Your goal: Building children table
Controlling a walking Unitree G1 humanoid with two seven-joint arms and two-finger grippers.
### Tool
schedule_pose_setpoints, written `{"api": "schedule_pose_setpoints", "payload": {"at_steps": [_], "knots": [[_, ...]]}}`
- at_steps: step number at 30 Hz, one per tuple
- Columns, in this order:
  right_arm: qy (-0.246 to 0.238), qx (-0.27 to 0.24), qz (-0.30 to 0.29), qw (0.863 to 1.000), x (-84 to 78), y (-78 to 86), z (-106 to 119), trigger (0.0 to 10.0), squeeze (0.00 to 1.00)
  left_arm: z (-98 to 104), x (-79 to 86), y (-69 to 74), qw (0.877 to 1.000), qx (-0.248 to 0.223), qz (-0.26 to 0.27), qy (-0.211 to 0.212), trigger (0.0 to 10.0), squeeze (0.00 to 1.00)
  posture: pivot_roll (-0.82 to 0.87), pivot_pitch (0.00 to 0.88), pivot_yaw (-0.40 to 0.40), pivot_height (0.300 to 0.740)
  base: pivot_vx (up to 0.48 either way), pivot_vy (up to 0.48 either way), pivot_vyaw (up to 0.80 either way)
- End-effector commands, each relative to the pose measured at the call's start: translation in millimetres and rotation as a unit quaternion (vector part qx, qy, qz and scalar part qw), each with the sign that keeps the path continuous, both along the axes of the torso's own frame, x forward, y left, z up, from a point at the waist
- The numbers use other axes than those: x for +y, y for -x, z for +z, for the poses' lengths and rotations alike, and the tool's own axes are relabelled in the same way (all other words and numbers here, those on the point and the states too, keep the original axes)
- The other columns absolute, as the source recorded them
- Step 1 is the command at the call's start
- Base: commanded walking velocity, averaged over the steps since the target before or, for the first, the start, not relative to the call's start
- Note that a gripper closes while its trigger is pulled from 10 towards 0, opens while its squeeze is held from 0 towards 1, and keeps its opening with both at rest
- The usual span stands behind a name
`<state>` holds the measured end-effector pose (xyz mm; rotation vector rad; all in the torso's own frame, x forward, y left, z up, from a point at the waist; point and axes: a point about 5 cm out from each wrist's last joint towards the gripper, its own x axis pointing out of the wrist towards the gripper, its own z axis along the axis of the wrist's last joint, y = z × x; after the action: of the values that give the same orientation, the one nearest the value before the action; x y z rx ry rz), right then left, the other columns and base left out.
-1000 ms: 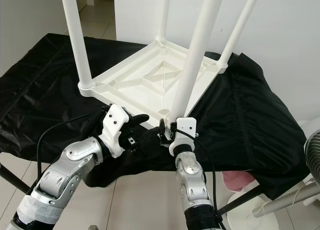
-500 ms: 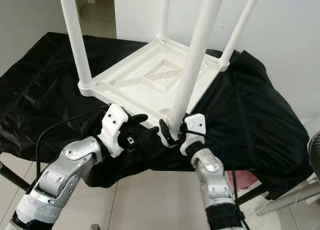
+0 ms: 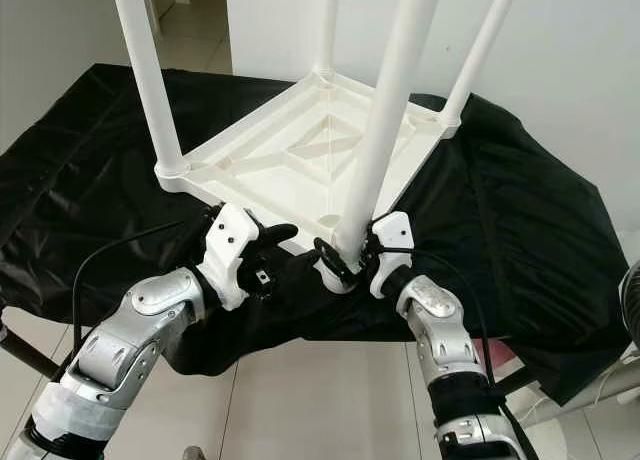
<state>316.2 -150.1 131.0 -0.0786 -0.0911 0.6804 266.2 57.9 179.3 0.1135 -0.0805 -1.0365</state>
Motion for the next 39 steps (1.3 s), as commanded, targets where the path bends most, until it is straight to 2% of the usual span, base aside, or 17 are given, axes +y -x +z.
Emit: {"api": "schedule_pose_setpoints", "payload": {"at_steps": [1, 9, 10, 11, 19, 20, 21, 27, 30, 32, 34, 35, 39], "knots": [[0.009, 0.003, 0.005, 1.000, -4.4, -2.2, -1, 10.0, 0.00, -5, -2.1, 4.9, 0.999, 0.011, -0.031, -0.012, 10.0, 0.00, 0.04, 0.044, -0.047, 0.740, 0.000, 0.000, 0.00], [0.012, 0.006, 0.010, 1.000, -6.1, -6.9, 0, 10.0, 0.00, -10, 0.0, 9.0, 0.999, 0.021, -0.039, -0.021, 10.0, 0.00, 0.05, 0.044, -0.047, 0.740, 0.000, 0.000, 0.00], [0.013, 0.006, 0.011, 1.000, -5.7, -8.4, 0, 9.2, 0.00, -10, 0.5, 9.4, 0.999, 0.022, -0.040, -0.023, 10.0, 0.00, 0.05, 0.046, -0.048, 0.740, 0.000, 0.000, 0.00], [0.016, 0.006, 0.013, 1.000, -5.6, -10.0, -1, 0.0, 0.00, -11, 0.9, 9.8, 0.999, 0.022, -0.041, -0.027, 10.0, 0.00, 0.05, 0.046, -0.049, 0.740, 0.000, 0.000, 0.00], [0.027, 0.007, 0.016, 0.999, -8.0, -11.9, -4, 0.0, 0.00, -12, 2.1, 10.0, 0.998, 0.024, -0.043, -0.030, 10.0, 0.00, 0.05, 0.049, -0.049, 0.740, 0.000, 0.000, 0.00], [0.027, 0.008, 0.013, 1.000, -8.6, -12.0, -5, 4.5, 0.00, -12, 2.0, 10.1, 0.998, 0.024, -0.043, -0.031, 10.0, 0.00, 0.05, 0.048, -0.049, 0.740, 0.000, 0.000, 0.00], [0.026, 0.008, 0.012, 1.000, -8.8, -11.9, -5, 10.0, 0.00, -12, 1.9, 10.3, 0.998, 0.025, -0.043, -0.031, 10.0, 0.00, 0.05, 0.047, -0.048, 0.740, 0.000, 0.000, 0.00], [0.014, 0.005, 0.004, 1.000, -7.6, -10.8, -5, 10.0, 0.00, -13, 1.4, 10.2, 0.998, 0.025, -0.045, -0.032, 10.0, 0.00, 0.04, 0.044, -0.048, 0.740, 0.000, 0.000, 0.00], [0.021, 0.001, -0.037, 0.999, -8.4, -11.8, -6, 10.0, 0.00, -13, 1.4, 10.2, 0.998, 0.025, -0.046, -0.032, 10.0, 0.00, 0.04, 0.044, -0.049, 0.740, 0.000, 0.000, 0.00], [-0.001, -0.005, -0.074, 0.997, -6.6, -10.8, -4, 10.0, 0.00, -14, 1.1, 9.5, 0.998, 0.025, -0.044, -0.032, 10.0, 0.00, 0.04, 0.042, -0.055, 0.740, 0.000, 0.000, 0.00], [-0.001, -0.005, -0.074, 0.997, -6.6, -10.8, -4, 10.0, 0.00, -14, 1.1, 9.5, 0.998, 0.025, -0.044, -0.032, 10.0, 0.00, 0.04, 0.042, -0.055, 0.740, 0.000, 0.000, 0.00], [-0.013, -0.006, -0.091, 0.996, -4.3, -9.0, -4, 10.0, 0.00, -14, 0.6, 9.4, 0.998, 0.026, -0.043, -0.031, 10.0, 0.00, 0.04, 0.042, -0.055, 0.740, 0.000, 0.000, 0.00], [-0.010, -0.002, -0.131, 0.991, 0.9, -4.2, -11, 10.0, 0.00, -14, -0.5, 9.9, 0.998, 0.029, -0.043, -0.029, 10.0, 0.00, 0.03, 0.039, -0.054, 0.740, 0.000, 0.000, 0.00]]}}
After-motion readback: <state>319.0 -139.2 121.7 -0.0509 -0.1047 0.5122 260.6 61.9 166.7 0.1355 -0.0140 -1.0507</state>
